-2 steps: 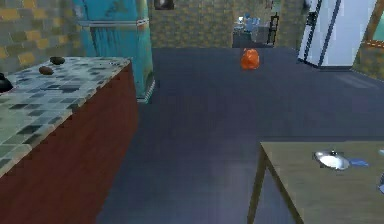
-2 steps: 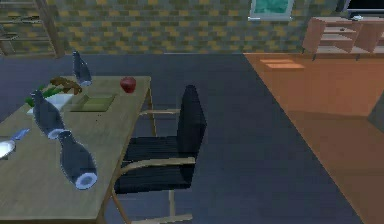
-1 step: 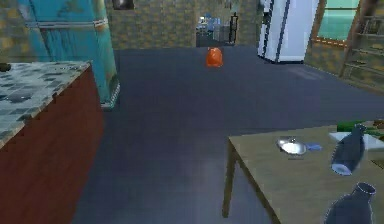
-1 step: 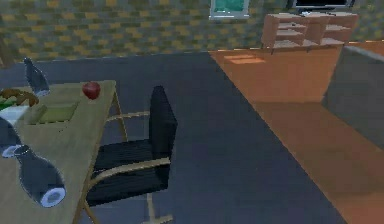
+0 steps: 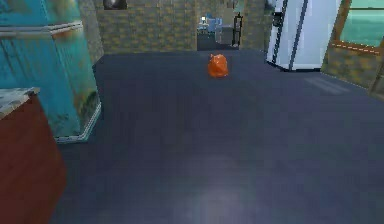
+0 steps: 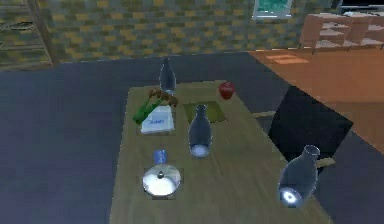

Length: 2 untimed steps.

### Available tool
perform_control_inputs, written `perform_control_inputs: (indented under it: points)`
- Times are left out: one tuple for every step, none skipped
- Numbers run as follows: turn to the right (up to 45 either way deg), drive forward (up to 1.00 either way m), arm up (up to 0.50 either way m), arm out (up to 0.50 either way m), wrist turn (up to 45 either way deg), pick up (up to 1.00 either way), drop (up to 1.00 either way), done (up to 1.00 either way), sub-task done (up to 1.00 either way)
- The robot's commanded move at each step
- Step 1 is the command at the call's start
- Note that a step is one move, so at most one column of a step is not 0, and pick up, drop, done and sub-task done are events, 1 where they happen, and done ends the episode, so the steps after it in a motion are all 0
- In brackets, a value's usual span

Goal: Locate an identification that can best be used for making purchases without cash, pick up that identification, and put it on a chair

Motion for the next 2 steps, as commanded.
perform_control_inputs:
  points:
    - [15.0, 0.0, 0.0, 0.0, 0.0, 0.0, 0.0, 0.0, 0.0]
    - [0.0, 0.4, 0.0, 0.0, 0.0, 0.0, 0.0, 0.0, 0.0]
